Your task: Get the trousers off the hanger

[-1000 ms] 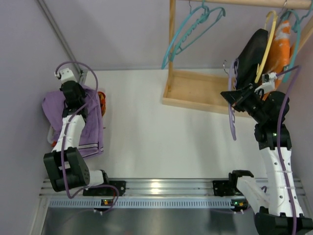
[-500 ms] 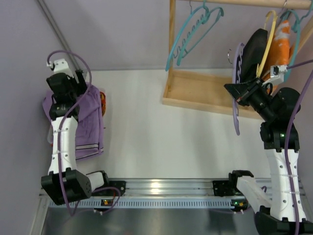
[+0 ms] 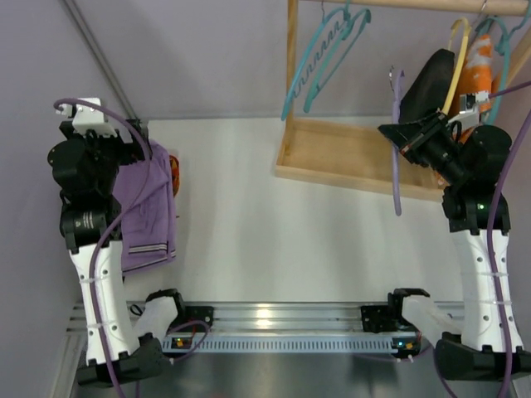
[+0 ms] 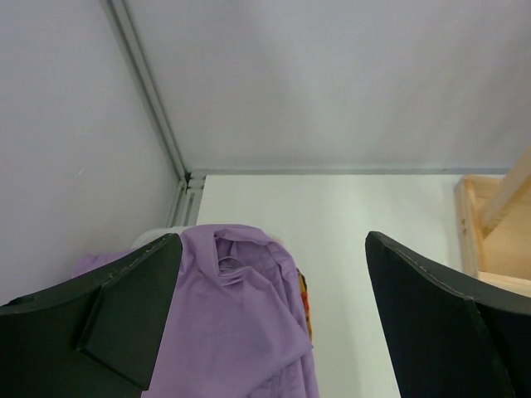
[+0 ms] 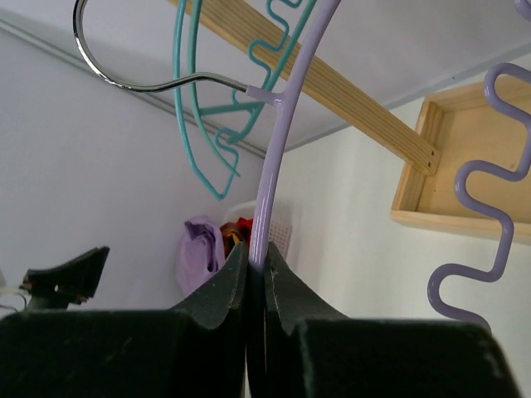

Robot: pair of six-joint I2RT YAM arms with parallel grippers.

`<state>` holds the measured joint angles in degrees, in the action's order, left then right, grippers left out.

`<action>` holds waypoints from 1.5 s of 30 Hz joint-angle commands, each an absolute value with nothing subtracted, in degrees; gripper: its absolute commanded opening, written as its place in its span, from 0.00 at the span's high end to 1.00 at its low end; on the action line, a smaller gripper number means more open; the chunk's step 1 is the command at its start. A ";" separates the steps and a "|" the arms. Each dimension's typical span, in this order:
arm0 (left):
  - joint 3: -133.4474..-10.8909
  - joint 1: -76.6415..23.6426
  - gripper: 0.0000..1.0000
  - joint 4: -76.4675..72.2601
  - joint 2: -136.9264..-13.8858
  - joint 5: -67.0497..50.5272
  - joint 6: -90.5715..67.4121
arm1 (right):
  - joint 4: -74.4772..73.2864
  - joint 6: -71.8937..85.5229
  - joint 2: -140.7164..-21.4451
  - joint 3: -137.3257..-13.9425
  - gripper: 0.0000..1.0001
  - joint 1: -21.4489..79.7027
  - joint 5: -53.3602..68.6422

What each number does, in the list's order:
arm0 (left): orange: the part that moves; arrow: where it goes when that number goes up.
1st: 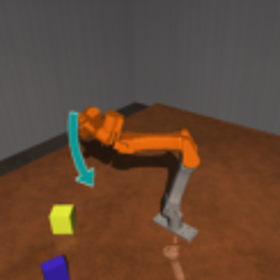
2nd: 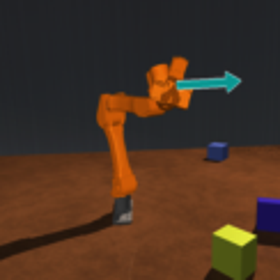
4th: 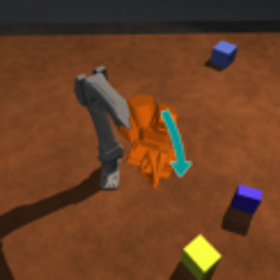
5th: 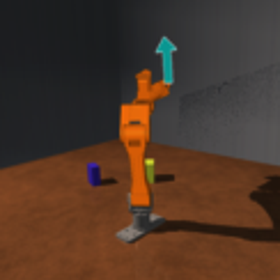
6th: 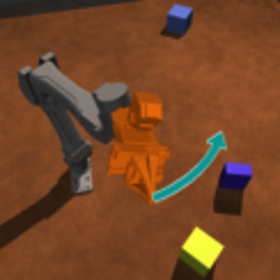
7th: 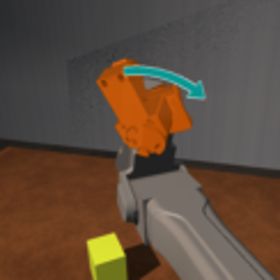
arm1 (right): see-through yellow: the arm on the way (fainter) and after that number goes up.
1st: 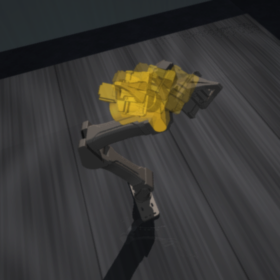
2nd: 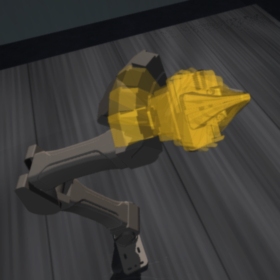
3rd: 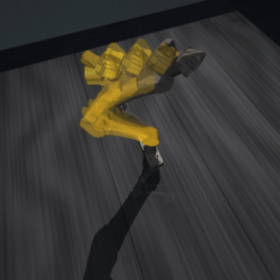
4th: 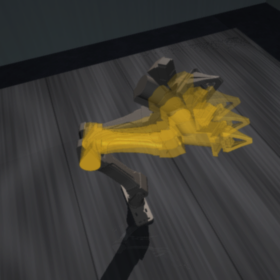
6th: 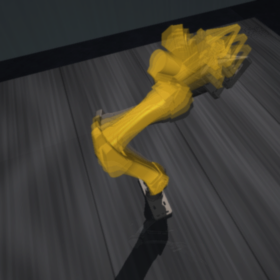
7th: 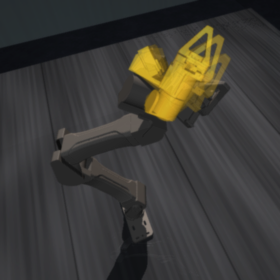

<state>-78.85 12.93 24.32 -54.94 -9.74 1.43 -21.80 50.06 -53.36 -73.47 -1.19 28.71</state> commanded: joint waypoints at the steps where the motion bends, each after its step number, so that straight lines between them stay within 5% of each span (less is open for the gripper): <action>1: -78.31 12.83 0.02 24.08 -52.04 -16.78 0.26 | -12.68 57.02 -56.77 -78.83 1.00 -0.44 26.45; 29: -73.21 12.83 0.02 24.17 -44.83 -25.66 -10.99 | 1.05 67.68 -91.13 -111.08 1.00 7.47 17.32; 41: -71.72 12.83 0.02 24.08 -44.12 -23.38 -10.28 | 0.18 67.06 -91.23 -105.92 1.00 7.73 16.26; 45: -72.07 12.83 0.02 24.17 -44.03 -23.47 -10.55 | -1.67 66.27 -90.53 -104.59 0.80 7.73 15.91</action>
<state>-71.79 12.93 25.30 -44.36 -24.01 -10.17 -4.95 67.85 -93.41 -104.68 7.25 16.91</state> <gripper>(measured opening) 0.983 0.170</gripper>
